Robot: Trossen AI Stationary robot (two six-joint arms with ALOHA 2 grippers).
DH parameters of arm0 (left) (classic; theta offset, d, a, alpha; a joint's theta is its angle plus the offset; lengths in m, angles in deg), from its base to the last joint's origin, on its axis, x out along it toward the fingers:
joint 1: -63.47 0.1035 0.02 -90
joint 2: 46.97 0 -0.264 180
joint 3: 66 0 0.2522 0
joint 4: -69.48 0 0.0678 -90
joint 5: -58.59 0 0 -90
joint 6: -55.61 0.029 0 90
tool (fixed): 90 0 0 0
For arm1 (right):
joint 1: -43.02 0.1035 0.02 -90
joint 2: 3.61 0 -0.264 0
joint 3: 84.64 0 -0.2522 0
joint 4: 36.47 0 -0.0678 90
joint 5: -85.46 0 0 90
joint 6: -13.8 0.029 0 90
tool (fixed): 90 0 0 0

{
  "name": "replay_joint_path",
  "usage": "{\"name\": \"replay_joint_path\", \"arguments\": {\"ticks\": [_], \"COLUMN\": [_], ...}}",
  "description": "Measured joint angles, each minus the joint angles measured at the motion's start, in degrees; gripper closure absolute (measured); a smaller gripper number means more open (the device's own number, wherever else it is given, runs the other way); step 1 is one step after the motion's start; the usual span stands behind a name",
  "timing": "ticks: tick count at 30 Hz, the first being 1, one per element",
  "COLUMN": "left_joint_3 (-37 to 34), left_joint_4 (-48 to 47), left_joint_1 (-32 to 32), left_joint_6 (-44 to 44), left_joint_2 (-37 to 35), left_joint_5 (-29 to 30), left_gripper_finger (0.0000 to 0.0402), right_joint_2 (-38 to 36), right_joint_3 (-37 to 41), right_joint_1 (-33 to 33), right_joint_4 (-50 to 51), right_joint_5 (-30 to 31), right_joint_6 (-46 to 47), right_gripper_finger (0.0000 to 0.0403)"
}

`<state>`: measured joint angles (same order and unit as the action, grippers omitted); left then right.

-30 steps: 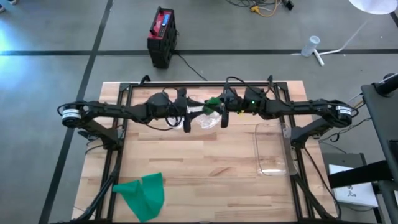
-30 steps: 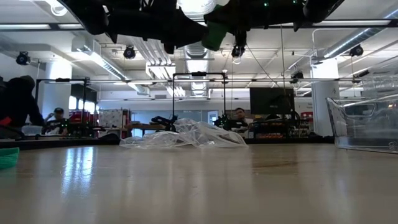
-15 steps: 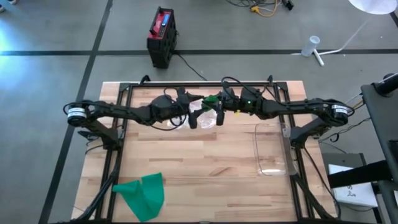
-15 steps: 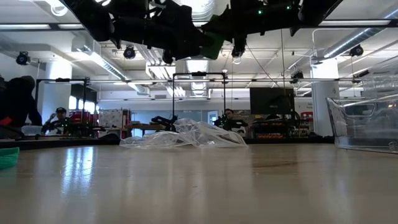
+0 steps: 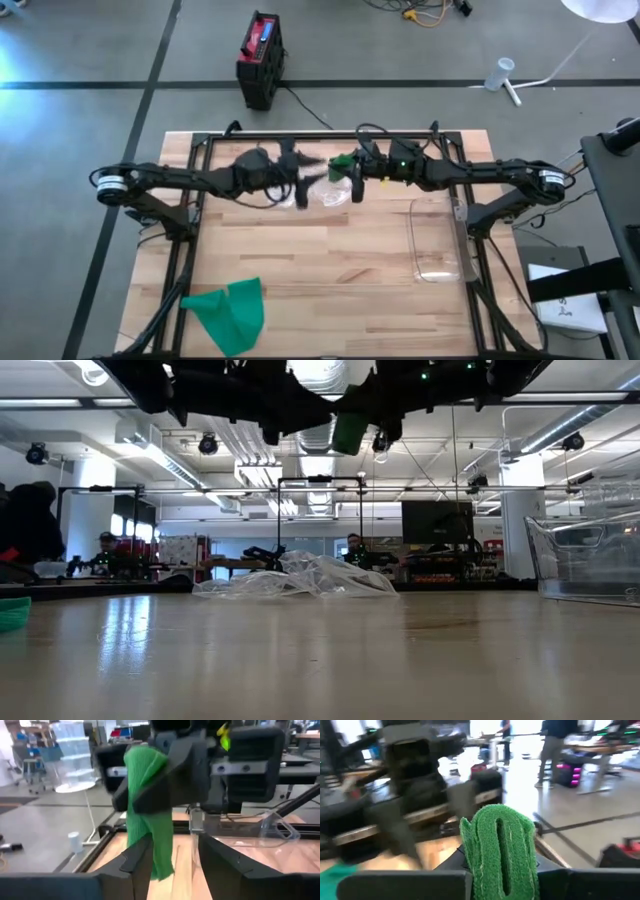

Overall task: Roll bandage
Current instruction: Roll the green bandage

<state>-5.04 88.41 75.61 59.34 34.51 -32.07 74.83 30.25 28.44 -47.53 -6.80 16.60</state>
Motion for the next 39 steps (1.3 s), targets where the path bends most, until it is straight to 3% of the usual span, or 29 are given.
{"name": "replay_joint_path", "arguments": {"ticks": [6, 12, 17, 21, 26, 33, 39], "left_joint_3": [0.3, 3.0, 5.7, 6.7, 7.5, 8.2, 7.8], "left_joint_4": [1.6, 0.5, -1.2, -1.7, -1.9, -3.1, -10.1], "left_joint_1": [-0.8, -0.3, -0.5, -0.4, -0.3, -0.6, -2.3], "left_joint_6": [-2.2, -3.0, -0.1, 2.8, 3.1, 1.4, 3.0], "left_joint_2": [3.7, 7.6, 9.7, 9.9, 9.9, 10.1, 6.3], "left_joint_5": [-0.4, 9.0, 20.7, 21.9, 13.8, 11.8, 9.4], "left_gripper_finger": [0.0250, 0.0202, 0.0163, 0.0153, 0.0203, 0.0374, 0.0354], "right_joint_2": [0.3, 0.3, 0.3, 0.3, 0.0, -0.9, -4.3], "right_joint_3": [0.0, 0.0, 0.0, 0.0, 0.0, -0.1, 0.0], "right_joint_1": [-0.4, -0.4, -0.5, -0.5, -0.4, -0.5, -0.3], "right_joint_4": [0.9, 0.5, 0.5, 0.7, 1.3, 3.0, 7.9], "right_joint_5": [3.3, 4.0, 2.9, 1.5, -2.0, -8.4, -9.7], "right_joint_6": [0.4, 0.6, -0.1, -0.4, -0.2, -0.2, -1.7], "right_gripper_finger": [0.0360, 0.0360, 0.0360, 0.0360, 0.0360, 0.0360, 0.0360]}}
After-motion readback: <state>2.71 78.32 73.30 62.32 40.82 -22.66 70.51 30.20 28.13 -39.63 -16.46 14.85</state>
